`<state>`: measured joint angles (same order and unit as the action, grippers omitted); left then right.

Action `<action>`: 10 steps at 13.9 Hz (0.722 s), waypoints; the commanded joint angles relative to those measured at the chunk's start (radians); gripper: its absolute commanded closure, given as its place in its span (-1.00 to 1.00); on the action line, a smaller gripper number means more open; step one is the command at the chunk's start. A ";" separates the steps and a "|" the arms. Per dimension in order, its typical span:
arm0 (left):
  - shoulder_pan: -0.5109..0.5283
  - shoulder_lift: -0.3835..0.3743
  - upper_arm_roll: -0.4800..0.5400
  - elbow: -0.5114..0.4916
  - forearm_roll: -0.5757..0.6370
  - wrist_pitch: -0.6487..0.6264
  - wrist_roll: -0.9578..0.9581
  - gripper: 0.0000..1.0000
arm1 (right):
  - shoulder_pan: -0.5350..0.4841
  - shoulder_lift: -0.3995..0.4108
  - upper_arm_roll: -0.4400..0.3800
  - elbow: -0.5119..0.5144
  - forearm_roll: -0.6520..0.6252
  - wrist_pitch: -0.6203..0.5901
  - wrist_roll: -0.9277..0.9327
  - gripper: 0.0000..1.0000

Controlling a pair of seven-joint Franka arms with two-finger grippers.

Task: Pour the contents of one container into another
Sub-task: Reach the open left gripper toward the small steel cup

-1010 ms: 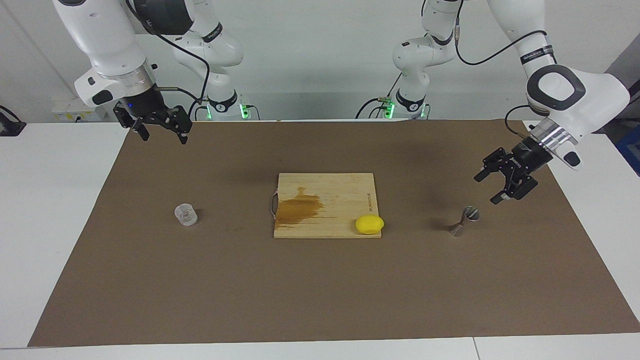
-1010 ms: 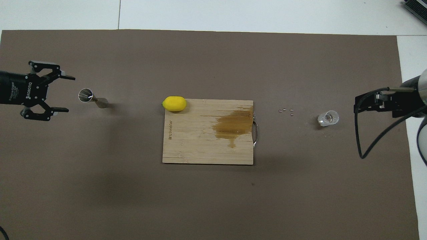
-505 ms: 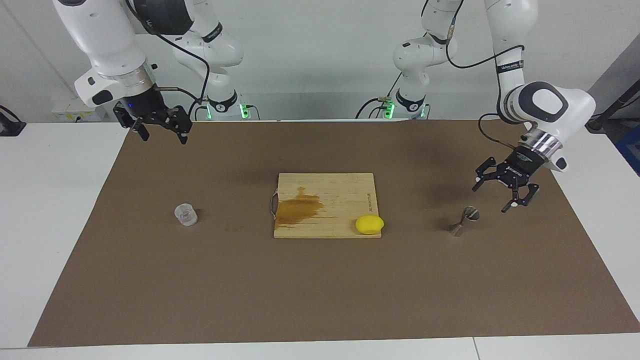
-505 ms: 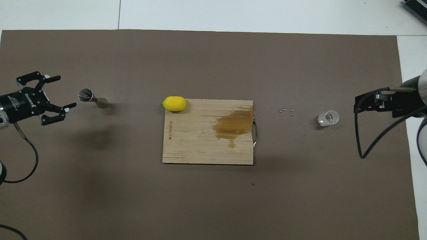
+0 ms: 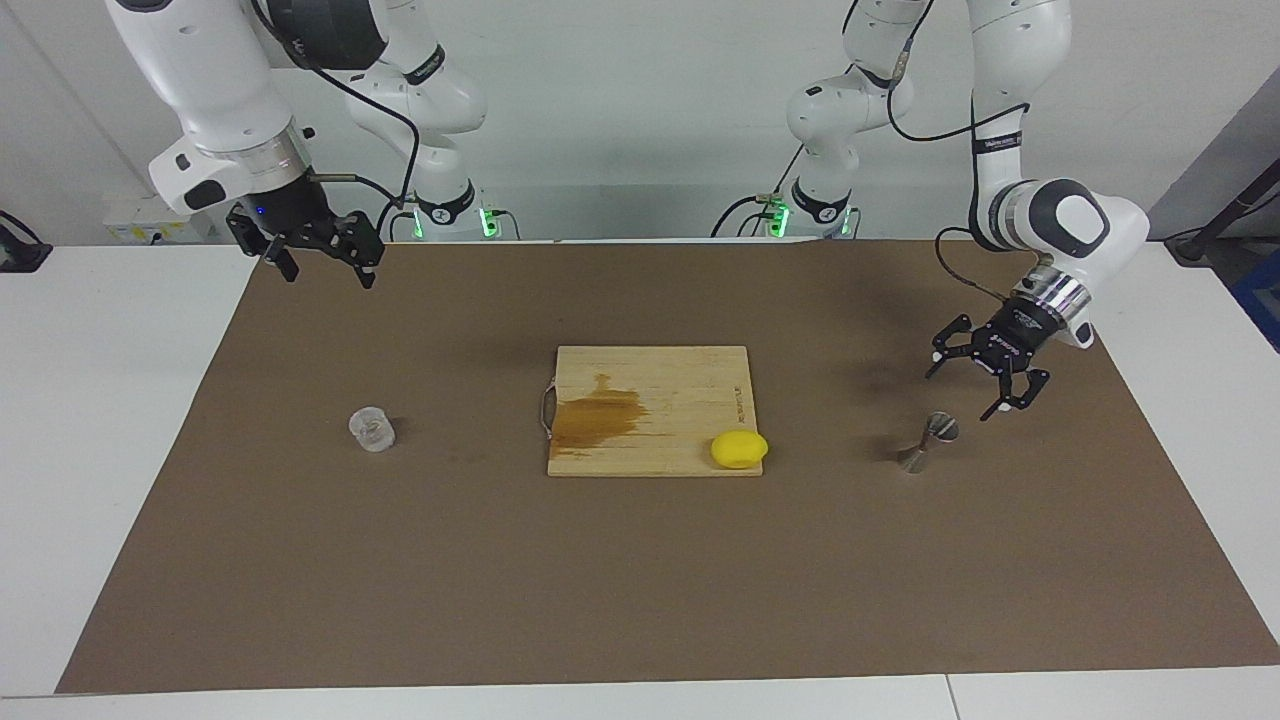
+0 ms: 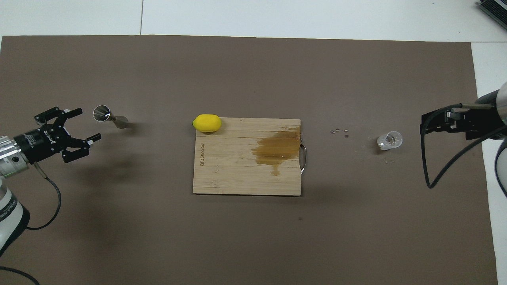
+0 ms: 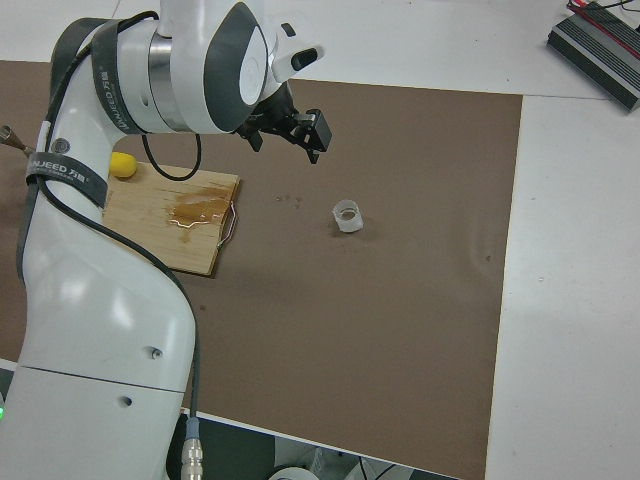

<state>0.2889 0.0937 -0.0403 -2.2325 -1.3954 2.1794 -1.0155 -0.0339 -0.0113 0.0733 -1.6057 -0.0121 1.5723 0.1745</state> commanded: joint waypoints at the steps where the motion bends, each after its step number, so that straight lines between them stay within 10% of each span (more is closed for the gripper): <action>1: -0.002 0.021 -0.004 0.002 -0.057 0.011 0.003 -1.00 | -0.012 -0.010 0.010 -0.016 0.000 0.008 0.019 -1.00; 10: -0.053 0.080 -0.004 0.039 -0.157 0.083 0.032 -0.89 | -0.012 -0.010 0.010 -0.016 0.000 0.008 0.019 -1.00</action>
<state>0.2551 0.1493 -0.0505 -2.2141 -1.5231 2.2364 -1.0096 -0.0339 -0.0113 0.0733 -1.6057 -0.0121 1.5723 0.1745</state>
